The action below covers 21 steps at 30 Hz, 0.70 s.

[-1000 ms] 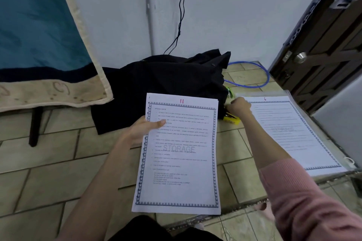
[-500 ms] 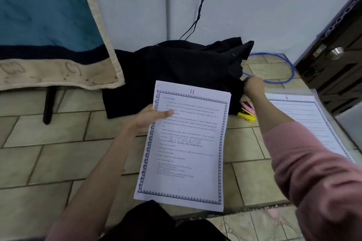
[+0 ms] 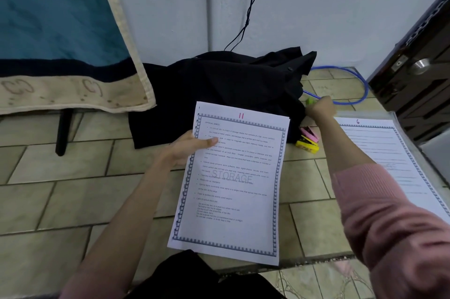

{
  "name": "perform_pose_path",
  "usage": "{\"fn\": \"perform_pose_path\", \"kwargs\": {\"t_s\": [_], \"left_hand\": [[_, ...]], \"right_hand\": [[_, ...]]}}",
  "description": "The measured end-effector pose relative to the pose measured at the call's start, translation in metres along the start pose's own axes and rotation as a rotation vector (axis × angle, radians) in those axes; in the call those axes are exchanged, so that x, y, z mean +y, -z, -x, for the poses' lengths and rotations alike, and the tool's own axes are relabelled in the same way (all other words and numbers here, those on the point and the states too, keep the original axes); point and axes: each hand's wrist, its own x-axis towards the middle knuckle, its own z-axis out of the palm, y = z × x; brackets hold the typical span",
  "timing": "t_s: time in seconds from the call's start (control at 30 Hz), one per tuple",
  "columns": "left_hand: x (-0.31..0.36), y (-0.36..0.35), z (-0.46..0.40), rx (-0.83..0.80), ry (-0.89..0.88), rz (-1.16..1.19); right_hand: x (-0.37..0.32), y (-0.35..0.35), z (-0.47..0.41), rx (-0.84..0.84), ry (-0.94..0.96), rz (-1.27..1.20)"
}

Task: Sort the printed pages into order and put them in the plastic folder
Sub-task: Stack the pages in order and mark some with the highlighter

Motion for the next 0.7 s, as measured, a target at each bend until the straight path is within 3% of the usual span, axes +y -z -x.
{"fn": "perform_pose_path", "kwargs": {"t_s": [0.13, 0.23, 0.3, 0.4, 0.6, 0.7], "left_hand": [[0.001, -0.001, 0.004, -0.004, -0.010, 0.028], [-0.002, 0.000, 0.007, -0.028, -0.018, 0.089], [-0.002, -0.001, 0.010, -0.032, -0.028, 0.090], [-0.003, -0.004, 0.013, -0.028, -0.044, 0.063], [-0.003, -0.008, 0.018, -0.013, -0.069, 0.085], [-0.003, -0.009, 0.020, -0.011, -0.078, 0.085]], "right_hand": [[-0.007, 0.022, 0.011, -0.042, -0.106, -0.555], [-0.027, 0.036, 0.038, -0.023, 0.091, -0.804], [-0.043, 0.038, 0.071, -0.094, 0.286, -0.854], [-0.064, 0.032, 0.122, -0.229, 0.407, -0.878], [-0.095, 0.013, 0.166, -0.849, 0.231, -1.115], [-0.107, 0.002, 0.176, -0.840, 0.381, -0.886]]}}
